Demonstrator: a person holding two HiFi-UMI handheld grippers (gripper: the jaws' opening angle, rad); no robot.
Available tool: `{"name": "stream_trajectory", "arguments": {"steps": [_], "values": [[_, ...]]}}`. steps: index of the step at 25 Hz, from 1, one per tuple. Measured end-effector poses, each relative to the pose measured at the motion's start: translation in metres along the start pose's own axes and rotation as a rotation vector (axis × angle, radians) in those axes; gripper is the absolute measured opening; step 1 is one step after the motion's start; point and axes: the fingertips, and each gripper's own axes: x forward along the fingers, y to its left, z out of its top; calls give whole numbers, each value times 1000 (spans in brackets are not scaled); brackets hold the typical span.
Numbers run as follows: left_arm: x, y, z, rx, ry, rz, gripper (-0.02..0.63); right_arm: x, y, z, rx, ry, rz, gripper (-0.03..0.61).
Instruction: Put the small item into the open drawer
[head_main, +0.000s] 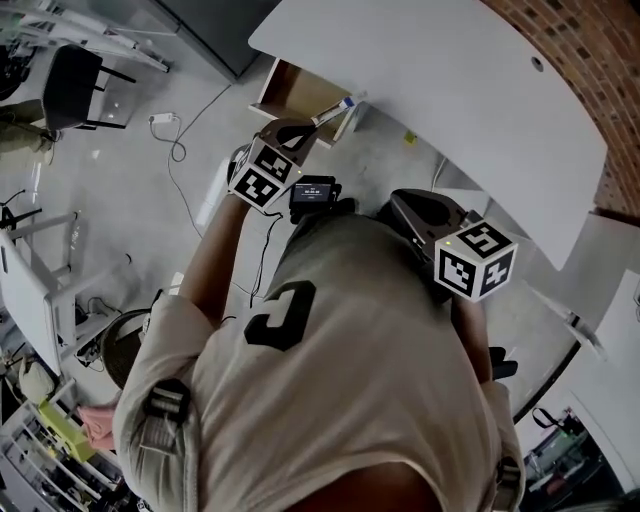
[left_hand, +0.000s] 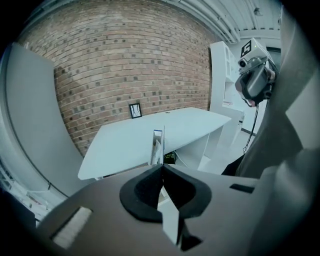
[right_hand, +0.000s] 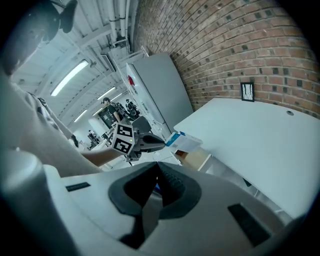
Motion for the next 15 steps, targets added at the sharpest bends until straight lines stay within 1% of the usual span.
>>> {"name": "stream_trajectory", "arguments": {"steps": [3,7,11,15], "values": [[2,4,-14,-20,35,26,5,-3,-8,1,-2,6,10,3],[13,6,-30,-55,96,66,5,-6,-24,7,10,-2,53,3],[26,3,-53,-74,183,89,5,-12,-36,12,-9,-1,90,3],[43,0,-68,-84,267,108,5,-26,-57,9,48,-15,126,3]]}}
